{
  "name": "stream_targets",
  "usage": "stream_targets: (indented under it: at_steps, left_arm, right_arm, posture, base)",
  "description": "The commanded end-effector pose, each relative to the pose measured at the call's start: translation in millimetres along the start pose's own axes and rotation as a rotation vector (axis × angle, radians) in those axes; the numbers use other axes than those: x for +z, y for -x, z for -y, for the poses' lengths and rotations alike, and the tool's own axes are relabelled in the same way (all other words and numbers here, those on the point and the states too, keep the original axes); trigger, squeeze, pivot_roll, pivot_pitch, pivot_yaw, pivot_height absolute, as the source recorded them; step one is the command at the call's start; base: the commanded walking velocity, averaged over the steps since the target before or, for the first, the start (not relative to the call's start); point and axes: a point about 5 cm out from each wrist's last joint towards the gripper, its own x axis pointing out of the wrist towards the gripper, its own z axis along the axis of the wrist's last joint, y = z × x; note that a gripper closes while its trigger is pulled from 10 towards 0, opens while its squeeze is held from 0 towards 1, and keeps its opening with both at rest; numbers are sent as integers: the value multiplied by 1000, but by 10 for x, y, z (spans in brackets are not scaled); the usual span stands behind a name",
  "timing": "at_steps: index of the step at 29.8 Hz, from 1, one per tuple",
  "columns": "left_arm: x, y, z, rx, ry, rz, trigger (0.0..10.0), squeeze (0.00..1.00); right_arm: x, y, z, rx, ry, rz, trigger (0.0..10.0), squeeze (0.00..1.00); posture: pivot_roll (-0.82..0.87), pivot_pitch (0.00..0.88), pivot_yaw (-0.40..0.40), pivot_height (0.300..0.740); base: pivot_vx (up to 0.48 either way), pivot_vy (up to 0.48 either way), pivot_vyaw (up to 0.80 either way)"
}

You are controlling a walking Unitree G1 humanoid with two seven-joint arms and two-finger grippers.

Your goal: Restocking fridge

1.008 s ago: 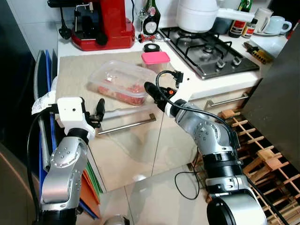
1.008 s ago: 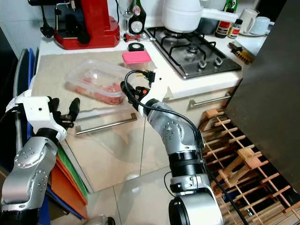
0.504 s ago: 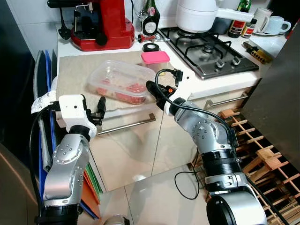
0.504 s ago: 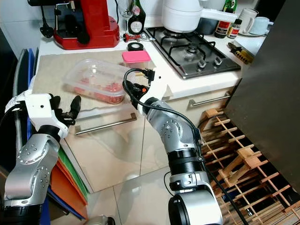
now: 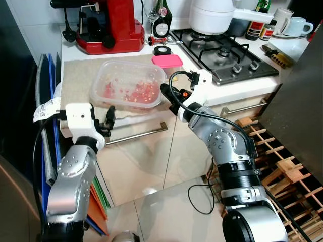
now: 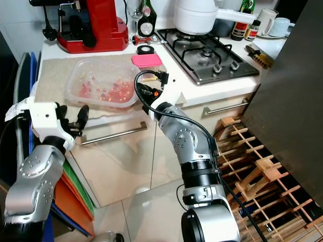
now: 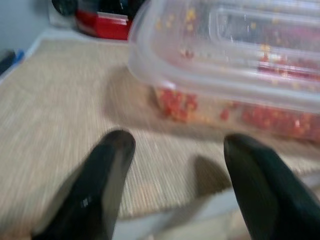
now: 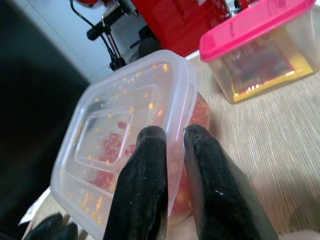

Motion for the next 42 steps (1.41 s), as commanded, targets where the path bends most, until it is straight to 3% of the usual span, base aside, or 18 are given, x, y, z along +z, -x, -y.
stream_targets:
  at_steps: [1,8,17,18,19,21,24,26,36,42]
  left_arm:
    - [-18,25,30,-10,-1,-10,10000,0]
    - [30,-10,8,6,-2,14,10000,0]
    - [36,-18,25,3,0,19,10000,0]
    - [31,-15,17,3,-4,16,10000,0]
    - [25,-13,4,5,-11,14,10000,0]
    - [0,25,-21,-14,-74,19,10000,0]
    - [-22,44,-28,-15,-78,13,10000,0]
    - [-38,68,-34,-13,-78,8,10000,0]
    - [-24,69,-12,-15,-75,18,10000,0]
    - [-88,80,19,-34,-58,-2,10000,0]
  right_arm:
    - [120,-50,-102,22,12,50,0,294]
    - [459,-73,-277,103,42,191,0,286]
    - [536,-83,-254,99,53,226,0,231]
    - [487,-96,-218,82,53,206,4902,1000]
    - [433,-109,-176,60,44,189,10000,1000]
    - [325,-135,-65,15,26,159,10000,1000]
    - [317,-133,-53,14,20,156,10000,1000]
    - [283,-133,-16,8,-31,140,10000,1000]
    - [228,-153,-168,74,-76,125,10000,1000]
    - [153,-163,-139,67,-97,98,10000,1000]
  posture:
    - [62,12,-24,740]
    - [67,1,-33,740]
    - [66,0,-35,740]
    - [66,0,-35,740]
    - [67,0,-35,740]
    - [71,0,-36,740]
    - [73,0,-37,740]
    - [76,0,-39,740]
    - [76,5,-39,740]
    - [74,6,-43,740]
  base:
    - [0,0,0]
    - [0,0,0]
    - [0,0,0]
    - [0,0,0]
    - [0,0,0]
    - [0,0,0]
    - [0,0,0]
    - [0,0,0]
    - [0,0,0]
    - [0,0,0]
